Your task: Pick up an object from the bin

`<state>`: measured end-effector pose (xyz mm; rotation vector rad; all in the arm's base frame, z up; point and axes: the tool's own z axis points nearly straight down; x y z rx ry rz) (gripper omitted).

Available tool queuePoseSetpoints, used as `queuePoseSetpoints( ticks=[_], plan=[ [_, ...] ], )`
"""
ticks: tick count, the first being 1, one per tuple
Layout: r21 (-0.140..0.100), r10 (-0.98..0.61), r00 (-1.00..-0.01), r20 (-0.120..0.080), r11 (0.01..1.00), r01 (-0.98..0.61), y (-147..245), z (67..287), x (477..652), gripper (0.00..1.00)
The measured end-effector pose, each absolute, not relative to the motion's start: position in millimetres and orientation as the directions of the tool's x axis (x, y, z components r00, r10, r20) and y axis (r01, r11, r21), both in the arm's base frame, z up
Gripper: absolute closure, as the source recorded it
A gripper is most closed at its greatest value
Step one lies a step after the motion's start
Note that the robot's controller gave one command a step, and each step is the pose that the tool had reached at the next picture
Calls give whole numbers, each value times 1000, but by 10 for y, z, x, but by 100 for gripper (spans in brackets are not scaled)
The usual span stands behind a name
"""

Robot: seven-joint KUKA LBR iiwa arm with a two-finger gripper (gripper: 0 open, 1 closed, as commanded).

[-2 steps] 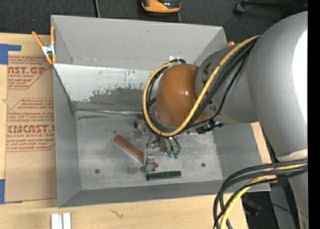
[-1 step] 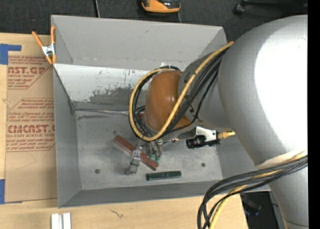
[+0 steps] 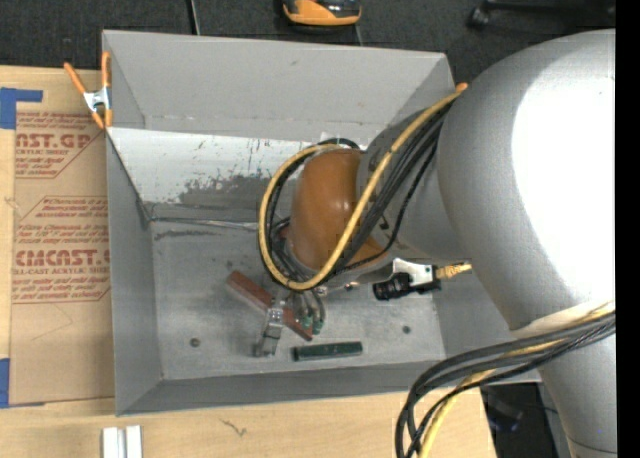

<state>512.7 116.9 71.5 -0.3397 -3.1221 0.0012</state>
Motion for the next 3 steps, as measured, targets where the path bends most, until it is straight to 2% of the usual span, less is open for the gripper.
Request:
queuePoseSetpoints(
  ticks=[1,2,3],
  plan=[
    [1,110,-994,0,994,110,1164,727,5165,0],
    [1,215,-977,-2,977,215,1173,719,5134,100],
    [1,215,-977,-2,977,215,1173,719,5134,100]
  ],
)
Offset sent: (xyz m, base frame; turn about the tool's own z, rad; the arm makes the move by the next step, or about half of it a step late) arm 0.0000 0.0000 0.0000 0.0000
